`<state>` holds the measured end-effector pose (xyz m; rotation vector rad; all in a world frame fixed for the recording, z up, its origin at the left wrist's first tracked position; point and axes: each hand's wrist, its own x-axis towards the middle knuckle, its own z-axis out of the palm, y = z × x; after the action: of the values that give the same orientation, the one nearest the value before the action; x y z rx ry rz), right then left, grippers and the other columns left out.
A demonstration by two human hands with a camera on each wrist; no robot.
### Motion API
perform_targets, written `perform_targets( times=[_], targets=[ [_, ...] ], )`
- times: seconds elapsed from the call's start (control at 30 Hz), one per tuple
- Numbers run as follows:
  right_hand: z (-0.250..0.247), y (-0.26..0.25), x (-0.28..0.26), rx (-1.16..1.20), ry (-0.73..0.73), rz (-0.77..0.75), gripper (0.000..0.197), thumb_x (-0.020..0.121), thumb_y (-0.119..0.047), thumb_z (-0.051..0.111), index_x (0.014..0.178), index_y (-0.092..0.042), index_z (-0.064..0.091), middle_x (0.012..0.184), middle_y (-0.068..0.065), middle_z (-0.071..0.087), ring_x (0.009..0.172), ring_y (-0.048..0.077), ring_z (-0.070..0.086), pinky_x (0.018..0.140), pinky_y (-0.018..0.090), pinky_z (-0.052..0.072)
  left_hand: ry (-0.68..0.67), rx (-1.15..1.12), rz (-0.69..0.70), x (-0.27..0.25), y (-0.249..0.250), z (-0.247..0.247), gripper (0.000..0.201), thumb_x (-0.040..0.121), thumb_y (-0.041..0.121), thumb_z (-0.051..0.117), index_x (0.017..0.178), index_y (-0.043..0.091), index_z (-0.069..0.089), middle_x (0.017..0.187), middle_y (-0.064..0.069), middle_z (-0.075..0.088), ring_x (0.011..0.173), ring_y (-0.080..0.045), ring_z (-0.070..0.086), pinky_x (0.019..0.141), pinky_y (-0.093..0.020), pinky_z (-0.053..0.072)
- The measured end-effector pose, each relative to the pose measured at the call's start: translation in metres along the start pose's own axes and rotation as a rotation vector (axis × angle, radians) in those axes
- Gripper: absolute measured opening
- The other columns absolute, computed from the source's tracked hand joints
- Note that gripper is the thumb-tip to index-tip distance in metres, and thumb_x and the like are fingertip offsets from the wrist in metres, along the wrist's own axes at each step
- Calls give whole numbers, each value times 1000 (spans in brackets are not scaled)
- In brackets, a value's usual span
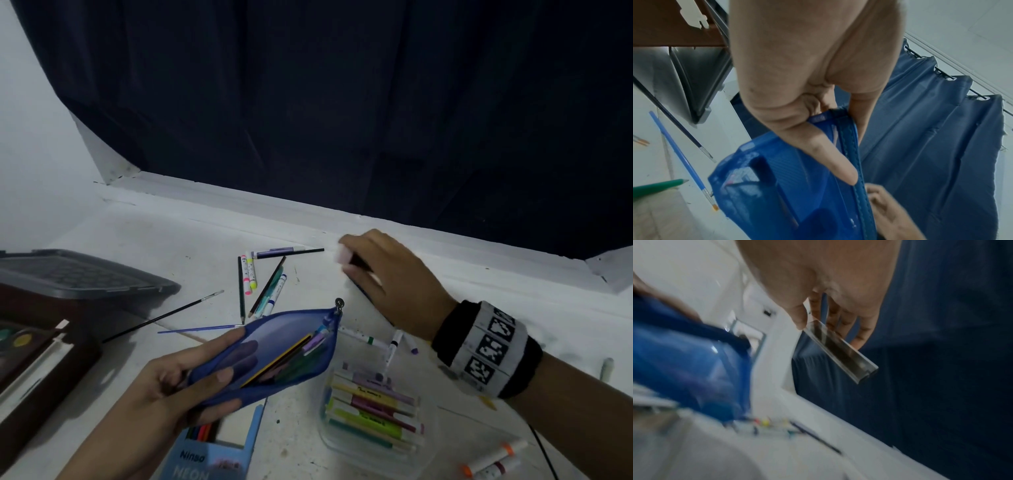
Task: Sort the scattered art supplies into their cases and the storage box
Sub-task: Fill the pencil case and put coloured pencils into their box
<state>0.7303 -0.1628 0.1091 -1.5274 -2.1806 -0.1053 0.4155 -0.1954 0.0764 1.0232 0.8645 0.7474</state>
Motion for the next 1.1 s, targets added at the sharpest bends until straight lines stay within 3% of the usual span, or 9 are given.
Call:
perform_targets(
  times=[0.13,0.23,0.33,0.43,0.57,0.73,0.9,1.0,1.1],
  targets=[
    [-17,-76,12,212,-81,-215,32,105,-32,42,132,-17,45,113,-3,55,100,14,51,87,28,42,-8,-58,-1,-4,-2,-6,58,57,10,90,110,29,77,124,-2,71,113,-15,68,76,-35,62],
    [-17,-114,16,415,-230,-228,28,106,-29,41,132,-18,44,110,-12,53,99,8,51,85,24,41,-11,-63,-18,-9,-4,-18,53,70,-2,77,114,28,76,127,-1,70,117,-15,66,79,-35,61],
    [4,-133,20,446,-425,-232,34,107,-25,37,140,-18,39,123,0,54,106,17,52,89,32,41,-36,-48,-38,-17,-3,-30,66,57,16,93,119,30,73,130,-1,68,121,-18,64,84,-36,60],
    [28,-133,31,434,-513,-310,45,99,-2,47,141,-16,48,131,4,55,113,16,53,94,33,43,15,-76,-58,-26,-2,-47,76,39,20,103,110,30,77,124,0,71,113,-20,69,81,-37,61],
    [40,-127,53,472,-475,-305,41,91,3,43,121,-10,67,116,4,68,103,14,61,89,29,48,-36,-127,-123,-34,-1,-71,93,38,27,103,125,22,71,132,-4,67,123,-24,63,104,-54,48],
    [74,-87,94,302,-349,-108,24,97,-10,48,103,-17,70,93,-8,68,82,8,61,77,27,50,-3,-226,-172,-39,-5,-92,94,29,23,104,118,22,74,130,-6,68,120,-24,65,93,-45,56],
    [116,-42,114,-26,-623,7,24,97,-13,50,107,-15,71,104,0,68,96,17,60,85,32,48,-11,-261,-189,-38,-11,-108,83,39,18,102,117,21,74,132,-8,66,121,-26,64,92,-46,57],
    [136,-38,119,-146,-775,1,26,97,-10,51,119,-14,66,119,3,61,112,22,55,93,34,46,11,-229,-198,-32,-10,-112,54,65,5,87,113,25,76,129,-5,69,117,-23,66,84,-42,61],
    [152,-39,125,-203,-786,-77,23,94,-6,53,113,-13,66,113,4,59,105,24,57,87,38,49,22,-200,-194,-26,-12,-116,58,58,13,90,112,28,77,126,-2,70,114,-22,68,79,-38,62]
  ],
)
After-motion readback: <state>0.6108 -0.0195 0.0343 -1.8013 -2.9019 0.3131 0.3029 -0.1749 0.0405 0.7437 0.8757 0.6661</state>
